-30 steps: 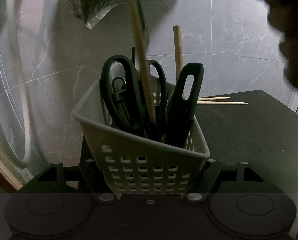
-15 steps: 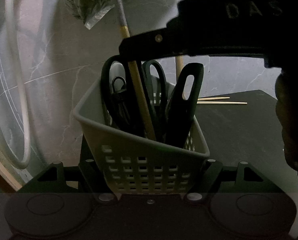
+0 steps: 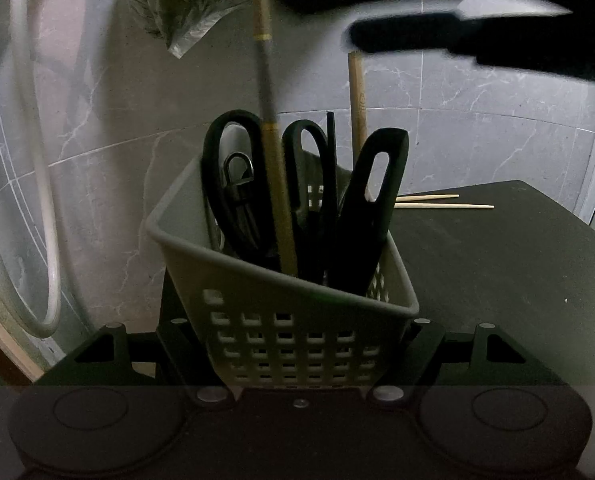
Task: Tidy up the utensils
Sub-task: 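Lift the chopstick upright and lower it into the caddy, open right gripper, then move the open right gripper back to the remaining chopsticks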
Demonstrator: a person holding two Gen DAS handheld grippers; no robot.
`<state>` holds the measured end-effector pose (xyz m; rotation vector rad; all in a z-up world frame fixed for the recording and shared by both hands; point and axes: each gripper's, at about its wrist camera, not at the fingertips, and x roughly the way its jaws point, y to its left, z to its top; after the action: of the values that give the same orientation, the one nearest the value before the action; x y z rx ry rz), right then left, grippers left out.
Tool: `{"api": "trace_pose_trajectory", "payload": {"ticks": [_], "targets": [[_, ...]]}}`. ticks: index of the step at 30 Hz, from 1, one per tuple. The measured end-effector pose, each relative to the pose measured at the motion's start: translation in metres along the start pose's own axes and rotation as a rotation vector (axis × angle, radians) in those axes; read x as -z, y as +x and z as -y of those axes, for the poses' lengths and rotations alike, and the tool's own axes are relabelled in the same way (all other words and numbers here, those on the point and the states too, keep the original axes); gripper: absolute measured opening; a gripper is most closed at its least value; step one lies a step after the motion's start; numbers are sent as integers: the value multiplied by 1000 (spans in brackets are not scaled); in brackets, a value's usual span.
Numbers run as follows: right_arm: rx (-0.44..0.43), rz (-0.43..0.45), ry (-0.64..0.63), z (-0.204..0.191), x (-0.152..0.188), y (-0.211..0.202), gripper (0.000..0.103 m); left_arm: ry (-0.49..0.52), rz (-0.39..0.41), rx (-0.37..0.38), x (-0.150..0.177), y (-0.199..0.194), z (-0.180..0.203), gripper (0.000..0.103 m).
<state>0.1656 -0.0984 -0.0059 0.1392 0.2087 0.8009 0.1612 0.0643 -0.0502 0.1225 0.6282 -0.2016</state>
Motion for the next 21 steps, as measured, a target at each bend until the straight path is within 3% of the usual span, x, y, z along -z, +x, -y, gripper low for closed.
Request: {"api": "trace_pose_trajectory", "payload": {"ticks": [2,5,7,11,16,21], "targets": [[23,31,35,13,-7,-13,87,0,-1,-1,0,0,0,77],[73,40,101,46,-14,-27,96,-1,-2,-3,0,0,1,77],[117,-1,113,72,-15,-30,102,-2,-4,-4,0,0,1,77],[154,-194,119,135,-7,-21,103,-7,-7,-12,0,-1,2,77],[201,-411,19,202,12,5,103,-18,-13,-28,0,-2,6,77],[159,-584,-76,251,24,40,103,-35,-26,-56,-3,-2,13,77]]}}
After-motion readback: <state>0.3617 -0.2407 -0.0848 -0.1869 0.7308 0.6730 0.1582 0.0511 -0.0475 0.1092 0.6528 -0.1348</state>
